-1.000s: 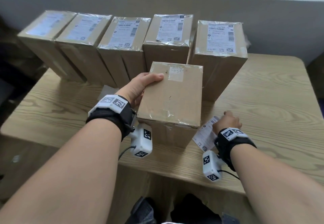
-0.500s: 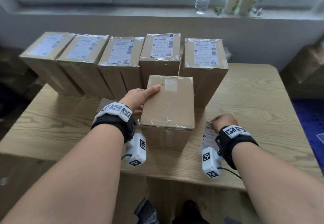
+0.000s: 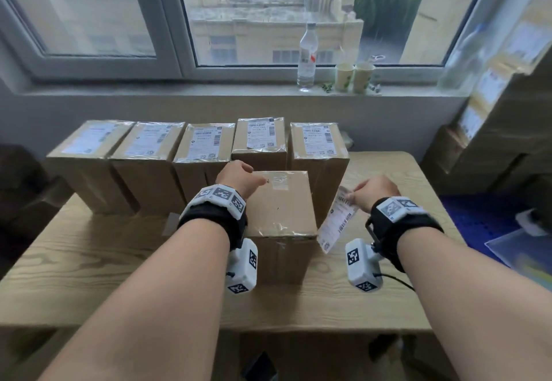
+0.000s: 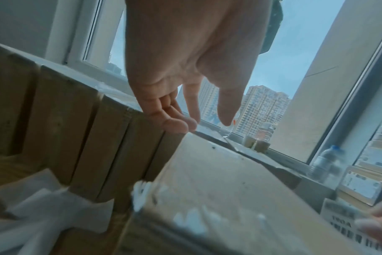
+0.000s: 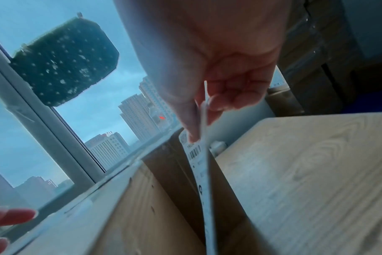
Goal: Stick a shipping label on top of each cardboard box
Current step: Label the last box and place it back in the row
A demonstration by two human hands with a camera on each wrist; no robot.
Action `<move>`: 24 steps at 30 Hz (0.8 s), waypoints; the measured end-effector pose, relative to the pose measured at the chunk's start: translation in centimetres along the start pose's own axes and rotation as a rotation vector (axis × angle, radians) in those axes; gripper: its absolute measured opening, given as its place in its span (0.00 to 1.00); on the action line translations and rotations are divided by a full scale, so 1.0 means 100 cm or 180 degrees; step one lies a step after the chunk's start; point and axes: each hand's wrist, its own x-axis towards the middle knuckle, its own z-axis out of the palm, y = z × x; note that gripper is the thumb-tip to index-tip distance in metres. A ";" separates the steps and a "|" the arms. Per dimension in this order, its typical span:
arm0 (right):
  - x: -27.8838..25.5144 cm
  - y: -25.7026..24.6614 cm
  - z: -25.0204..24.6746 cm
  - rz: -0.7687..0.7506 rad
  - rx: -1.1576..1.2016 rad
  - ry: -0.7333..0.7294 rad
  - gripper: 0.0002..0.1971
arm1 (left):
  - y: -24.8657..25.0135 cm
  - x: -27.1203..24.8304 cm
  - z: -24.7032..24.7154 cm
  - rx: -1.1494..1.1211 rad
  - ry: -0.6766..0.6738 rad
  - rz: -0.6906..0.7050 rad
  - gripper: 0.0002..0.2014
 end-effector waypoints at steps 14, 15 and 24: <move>-0.041 -0.055 -0.058 -0.1210 0.0071 -0.0106 0.06 | 0.061 -0.032 0.000 -0.0097 -0.0645 0.1009 0.09; -0.041 -0.057 -0.058 -0.1276 0.0081 -0.0151 0.07 | 0.064 -0.033 0.001 -0.0132 -0.0642 0.1047 0.10; -0.042 -0.067 -0.053 -0.1579 -0.0136 -0.0165 0.03 | 0.071 -0.043 -0.001 -0.0349 -0.0913 0.1114 0.08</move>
